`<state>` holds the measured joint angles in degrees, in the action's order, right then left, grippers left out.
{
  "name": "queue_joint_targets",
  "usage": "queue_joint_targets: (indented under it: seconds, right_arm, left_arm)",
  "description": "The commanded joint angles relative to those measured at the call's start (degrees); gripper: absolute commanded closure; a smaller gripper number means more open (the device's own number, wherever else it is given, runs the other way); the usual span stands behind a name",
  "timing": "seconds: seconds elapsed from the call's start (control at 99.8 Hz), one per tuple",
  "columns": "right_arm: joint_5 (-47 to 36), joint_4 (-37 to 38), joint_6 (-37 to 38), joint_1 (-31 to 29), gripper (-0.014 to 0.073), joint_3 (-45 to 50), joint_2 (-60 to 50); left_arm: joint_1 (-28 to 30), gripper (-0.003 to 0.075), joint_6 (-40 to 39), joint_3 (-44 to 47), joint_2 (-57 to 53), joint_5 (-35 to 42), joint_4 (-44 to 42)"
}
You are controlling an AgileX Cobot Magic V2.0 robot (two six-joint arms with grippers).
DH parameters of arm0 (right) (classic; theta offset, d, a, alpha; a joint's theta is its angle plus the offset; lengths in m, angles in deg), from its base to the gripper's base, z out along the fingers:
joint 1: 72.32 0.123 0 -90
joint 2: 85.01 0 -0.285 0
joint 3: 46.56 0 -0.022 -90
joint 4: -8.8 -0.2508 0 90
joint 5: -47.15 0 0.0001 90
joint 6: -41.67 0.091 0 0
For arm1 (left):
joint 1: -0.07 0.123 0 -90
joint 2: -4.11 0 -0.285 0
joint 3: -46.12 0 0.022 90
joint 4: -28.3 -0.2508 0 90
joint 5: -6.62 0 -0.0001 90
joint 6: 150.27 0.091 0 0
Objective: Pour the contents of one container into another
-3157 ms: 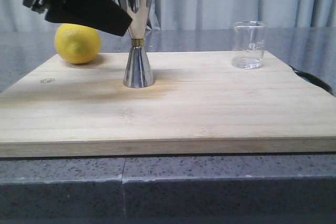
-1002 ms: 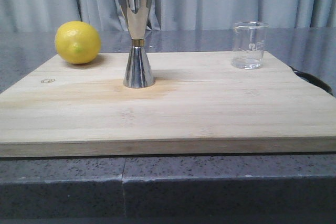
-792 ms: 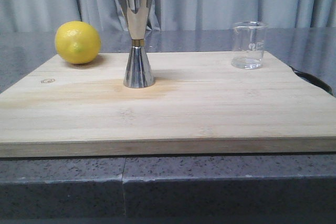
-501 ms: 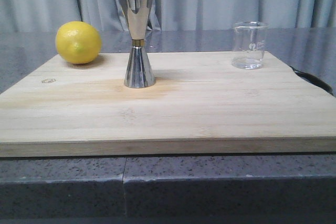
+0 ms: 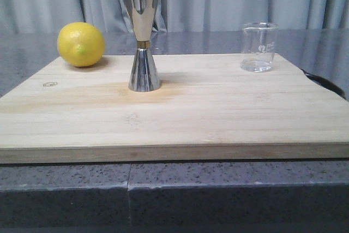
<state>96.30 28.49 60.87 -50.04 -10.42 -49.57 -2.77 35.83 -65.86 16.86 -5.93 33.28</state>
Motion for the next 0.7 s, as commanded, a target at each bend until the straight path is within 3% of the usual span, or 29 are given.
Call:
queue_joint_targets:
  seconds: [0.0,0.19,0.691]
  right_arm:
    - [-3.96,1.78,-0.13,-0.36,0.0665,-1.18,0.30]
    - [-3.96,1.78,-0.13,-0.36,0.0665,-1.18,0.30]
    - [-3.86,1.78,-0.13,-0.36,0.0665,-1.18,0.30]
  left_arm:
    - [0.29,0.0739,0.10,3.08,-2.99,9.14,0.55]
    - [0.29,0.0739,0.10,9.84,-6.73,16.22,0.55]
    - [0.29,0.0739,0.10,9.61,-6.73,15.37,0.55]
